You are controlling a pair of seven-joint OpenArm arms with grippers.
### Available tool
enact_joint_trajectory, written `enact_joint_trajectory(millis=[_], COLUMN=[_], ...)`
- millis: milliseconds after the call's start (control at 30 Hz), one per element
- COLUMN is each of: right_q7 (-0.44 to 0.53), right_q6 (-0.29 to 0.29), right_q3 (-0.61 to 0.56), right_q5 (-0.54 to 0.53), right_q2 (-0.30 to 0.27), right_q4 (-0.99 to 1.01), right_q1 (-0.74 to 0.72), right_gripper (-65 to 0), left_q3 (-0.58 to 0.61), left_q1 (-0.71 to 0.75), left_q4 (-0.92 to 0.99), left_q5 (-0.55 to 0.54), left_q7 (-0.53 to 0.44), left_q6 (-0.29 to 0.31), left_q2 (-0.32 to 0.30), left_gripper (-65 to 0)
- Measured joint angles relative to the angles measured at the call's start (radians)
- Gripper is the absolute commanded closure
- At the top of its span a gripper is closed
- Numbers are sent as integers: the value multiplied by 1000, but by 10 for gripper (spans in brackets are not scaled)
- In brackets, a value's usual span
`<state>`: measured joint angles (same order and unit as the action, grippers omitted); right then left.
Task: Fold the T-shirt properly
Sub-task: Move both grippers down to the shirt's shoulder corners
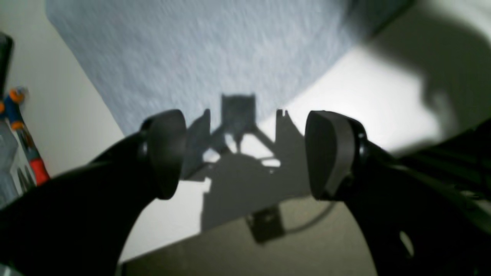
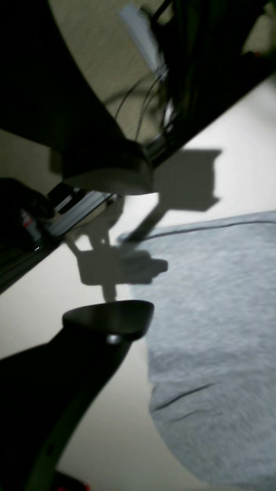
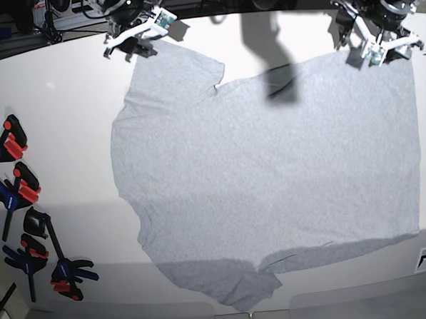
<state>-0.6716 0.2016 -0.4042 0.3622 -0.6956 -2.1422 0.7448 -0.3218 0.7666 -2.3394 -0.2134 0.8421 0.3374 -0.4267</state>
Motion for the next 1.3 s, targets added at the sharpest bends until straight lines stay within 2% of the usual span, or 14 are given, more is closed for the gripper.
enact_joint_trajectory(millis=[133, 233, 333, 567, 767, 867, 1067, 1300], right_q7=[19, 68, 77, 145, 110, 35, 16, 22], right_q6=[20, 24, 24, 16, 0, 2, 134, 138], right_q3=[0, 0, 0, 0, -1, 0, 0, -1], right_q5=[3, 0, -10, -124, -146, -127, -140, -127], right_q2=[-1, 0, 0, 0, 0, 0, -3, -5], right_q4=[67, 117, 122, 101, 100, 100, 106, 115], right_q1=[-3, -3, -6, -16, -92, -122, -135, -135], right_gripper=[-400, -400, -400, -400, -400, -400, -400, -400], left_q3=[0, 0, 0, 0, 0, 0, 0, 0], left_q1=[-13, -13, -13, -13, -13, -13, -13, -13], left_q4=[0, 0, 0, 0, 0, 0, 0, 0], left_q5=[-1, 0, 0, 0, 0, 0, 0, 0], left_q7=[-79, -72, -71, -68, -67, -68, -68, -68], left_q6=[-3, -3, -2, -2, -3, -2, -3, -3], left_q2=[0, -1, 0, 0, 0, 0, 0, 0], left_gripper=[-441, -441, -441, -441, -441, -441, -441, -441])
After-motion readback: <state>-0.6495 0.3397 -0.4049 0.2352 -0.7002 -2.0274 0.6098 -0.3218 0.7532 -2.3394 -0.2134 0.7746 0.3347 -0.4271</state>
